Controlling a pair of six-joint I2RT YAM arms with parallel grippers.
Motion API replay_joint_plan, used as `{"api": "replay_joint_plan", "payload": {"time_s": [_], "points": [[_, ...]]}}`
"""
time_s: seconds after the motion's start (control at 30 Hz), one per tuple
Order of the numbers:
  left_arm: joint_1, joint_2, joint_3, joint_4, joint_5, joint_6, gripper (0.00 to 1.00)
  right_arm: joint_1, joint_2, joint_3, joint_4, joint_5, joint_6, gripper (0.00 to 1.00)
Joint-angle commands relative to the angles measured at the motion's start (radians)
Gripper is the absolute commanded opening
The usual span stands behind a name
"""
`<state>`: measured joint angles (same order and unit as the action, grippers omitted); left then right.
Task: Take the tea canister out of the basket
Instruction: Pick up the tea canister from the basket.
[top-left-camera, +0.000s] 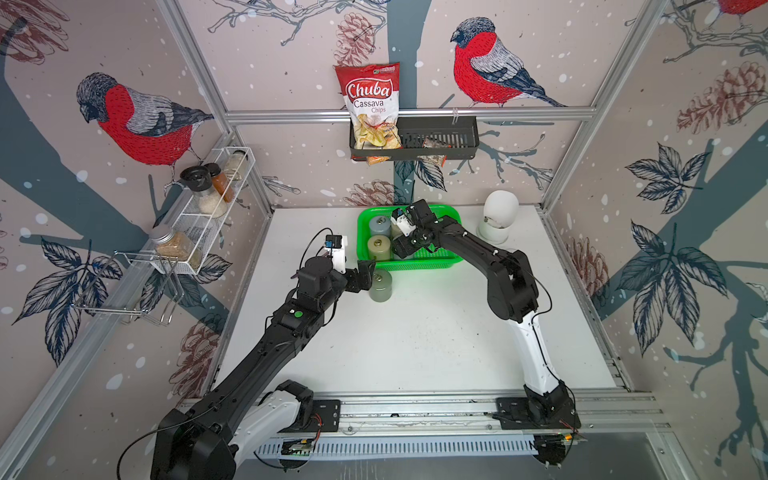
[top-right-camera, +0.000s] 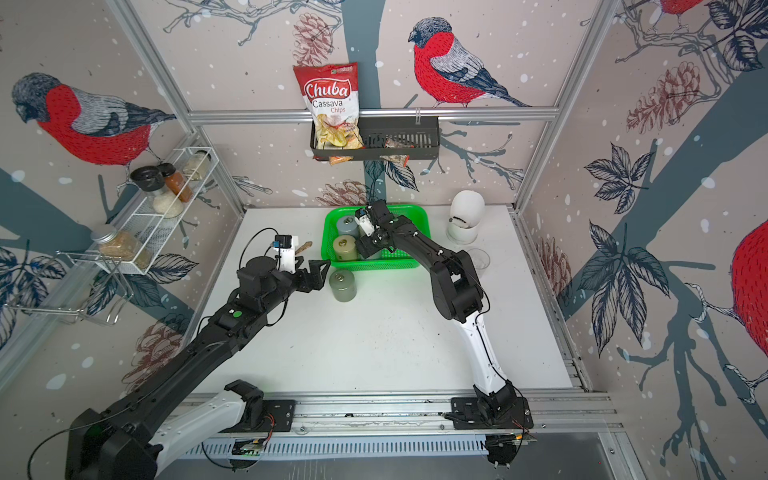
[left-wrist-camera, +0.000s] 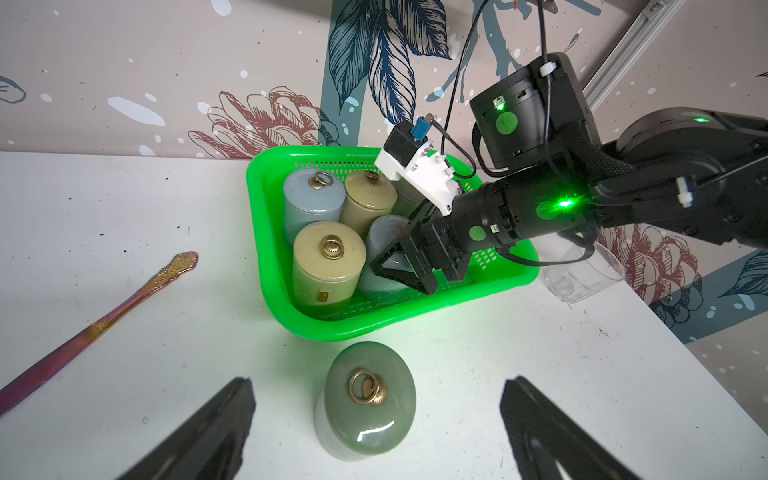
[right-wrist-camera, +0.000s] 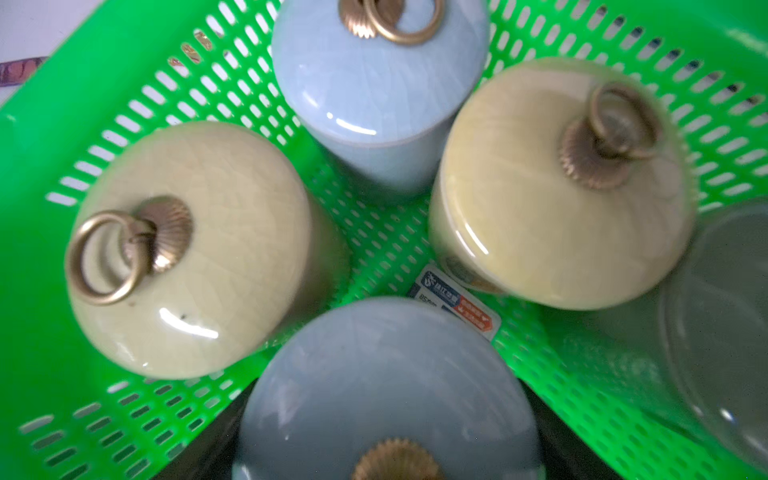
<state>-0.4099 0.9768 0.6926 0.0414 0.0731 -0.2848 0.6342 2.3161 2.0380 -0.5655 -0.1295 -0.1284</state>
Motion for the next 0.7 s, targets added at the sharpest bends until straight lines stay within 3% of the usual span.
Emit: {"api": "replay_joint_plan", "payload": {"time_s": [0.0,0.67], "points": [[-0.004,-0.006,0.006,0.0,-0.009,-0.001,0.97,-0.001,-0.043,0.001,0.021,0.017,-0.002,0.0],[-0.006,-0.007,0.016,-0.006,-0.014,0.015,0.97,0.055,-0.251,0.064,-0.077,0.086,-0.056,0.0]]}}
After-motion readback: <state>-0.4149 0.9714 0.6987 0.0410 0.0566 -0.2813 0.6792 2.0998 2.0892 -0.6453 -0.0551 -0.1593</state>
